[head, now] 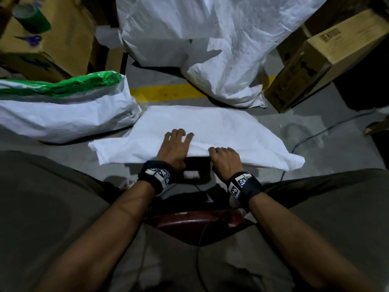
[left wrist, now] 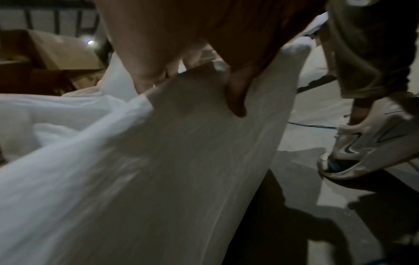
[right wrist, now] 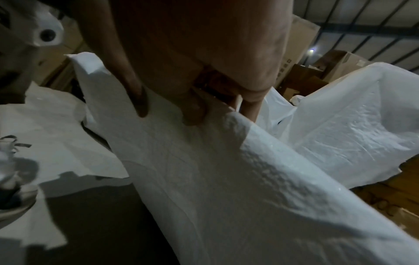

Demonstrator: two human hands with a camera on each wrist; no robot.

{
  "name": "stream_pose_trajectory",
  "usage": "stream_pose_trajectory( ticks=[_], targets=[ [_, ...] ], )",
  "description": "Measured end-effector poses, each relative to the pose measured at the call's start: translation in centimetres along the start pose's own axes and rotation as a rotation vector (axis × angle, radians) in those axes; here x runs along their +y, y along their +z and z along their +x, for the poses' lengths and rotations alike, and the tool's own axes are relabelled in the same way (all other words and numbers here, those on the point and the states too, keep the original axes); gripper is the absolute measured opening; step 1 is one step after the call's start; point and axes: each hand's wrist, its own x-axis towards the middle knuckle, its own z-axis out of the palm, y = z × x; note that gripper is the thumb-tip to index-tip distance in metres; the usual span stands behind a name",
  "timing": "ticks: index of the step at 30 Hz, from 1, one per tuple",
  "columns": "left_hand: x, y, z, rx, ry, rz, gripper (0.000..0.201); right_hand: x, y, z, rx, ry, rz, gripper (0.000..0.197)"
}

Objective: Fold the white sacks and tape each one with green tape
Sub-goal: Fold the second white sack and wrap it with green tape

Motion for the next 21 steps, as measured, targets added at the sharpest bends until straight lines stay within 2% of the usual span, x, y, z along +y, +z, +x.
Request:
stream_pose_trajectory(
  ticks=[2, 5, 8, 10, 13, 16, 18, 21],
  targets=[
    [1.3, 0.9, 0.1, 0.168, 0.098, 0.027, 0.060, 0.1, -0.7, 0.3, 0.062, -0.010, -0.007, 0.034],
    [2.7, 0.8, 0.0, 0.239, 0.122, 0.058, 0.034, 0.8, -0.9, 0.2, 0.106, 0.001, 0.012, 0.033],
    [2.3, -0.3, -0.1, 0.216, 0.069, 0.043, 0.029, 2.4, -0.2, 0.2, 0.105, -0.046, 0.055, 0.044],
    [1.6, -1.1, 0.0, 0.177, 0.005, 0.009, 0.040, 3.9, 0.0, 0.1, 0.076, -0.040, 0.072, 0.053],
    [0.5, -1.9, -0.3, 0.164, -0.081, -0.040, 0.046, 7.2, -0.6, -0.6, 0.010, 0.113, 0.061, 0.061],
    [-0.8, -2.2, -0.4, 0.143, -0.149, -0.049, 0.047, 11.1, -1.8, -2.0, -0.002, 0.343, 0.062, 0.055],
    [-1.2, -2.2, -0.2, 0.131, -0.168, -0.039, 0.046, 13.5, -2.1, -3.2, -0.003, 0.489, 0.103, 0.055],
    [-0.9, -2.0, 0.1, 0.135, -0.153, -0.060, 0.046, 14.7, -2.3, -4.4, -0.044, 0.610, 0.144, 0.056]
  ],
)
